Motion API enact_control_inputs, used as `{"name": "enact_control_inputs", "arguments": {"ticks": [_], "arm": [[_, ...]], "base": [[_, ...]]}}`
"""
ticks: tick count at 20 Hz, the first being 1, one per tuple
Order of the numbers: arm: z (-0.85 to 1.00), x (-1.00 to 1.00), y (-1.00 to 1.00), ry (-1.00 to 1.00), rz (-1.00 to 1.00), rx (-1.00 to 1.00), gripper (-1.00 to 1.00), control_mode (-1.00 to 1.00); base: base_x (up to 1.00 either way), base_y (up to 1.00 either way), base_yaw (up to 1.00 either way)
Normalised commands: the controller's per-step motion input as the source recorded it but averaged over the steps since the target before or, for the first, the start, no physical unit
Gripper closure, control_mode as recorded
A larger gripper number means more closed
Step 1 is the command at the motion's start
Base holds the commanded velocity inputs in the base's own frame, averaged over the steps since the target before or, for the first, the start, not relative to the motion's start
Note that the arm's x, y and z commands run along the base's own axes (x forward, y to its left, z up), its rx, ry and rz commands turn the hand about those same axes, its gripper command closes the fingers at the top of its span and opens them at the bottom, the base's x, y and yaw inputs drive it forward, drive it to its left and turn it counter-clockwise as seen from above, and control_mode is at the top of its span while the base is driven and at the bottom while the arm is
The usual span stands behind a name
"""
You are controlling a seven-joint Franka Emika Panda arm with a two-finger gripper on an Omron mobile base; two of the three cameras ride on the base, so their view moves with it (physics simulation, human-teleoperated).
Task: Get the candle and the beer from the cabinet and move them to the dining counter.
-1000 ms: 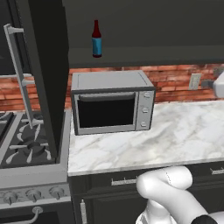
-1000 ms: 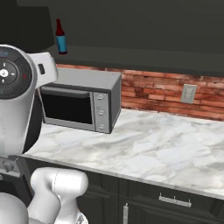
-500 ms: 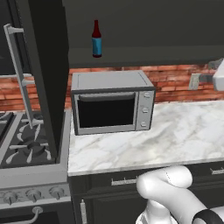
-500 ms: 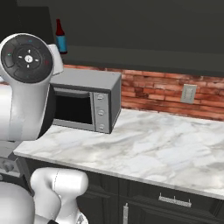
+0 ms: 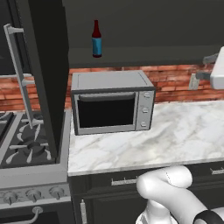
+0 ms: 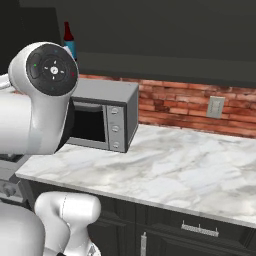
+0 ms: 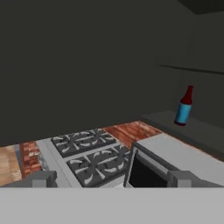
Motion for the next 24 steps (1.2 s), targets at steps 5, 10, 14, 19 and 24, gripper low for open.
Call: {"name": "enact_control_inputs", "arguments": {"ticks": [5, 10, 14, 19, 24], "arm": [[0.0, 0.06, 0.02, -0.04, 0.04, 0.0, -1.0, -1.0], [0.0, 0.13, 0.01, 0.0, 0.04, 0.0, -1.0, -1.0], [0.0, 0.22, 0.01, 0.0, 0.04, 0.01, -1.0, -1.0], [0.09, 0.26, 0.06, 0.0, 0.01, 0.05, -1.0, -1.0], [0.15, 0.34, 0.11, 0.0, 0.0, 0.04, -1.0, -1.0]], "base": [[0.0, 0.0, 0.0], [0.0, 0.0, 0.0], [0.0, 0.0, 0.0], [0.0, 0.0, 0.0], [0.0, 0.0, 0.0]]}}
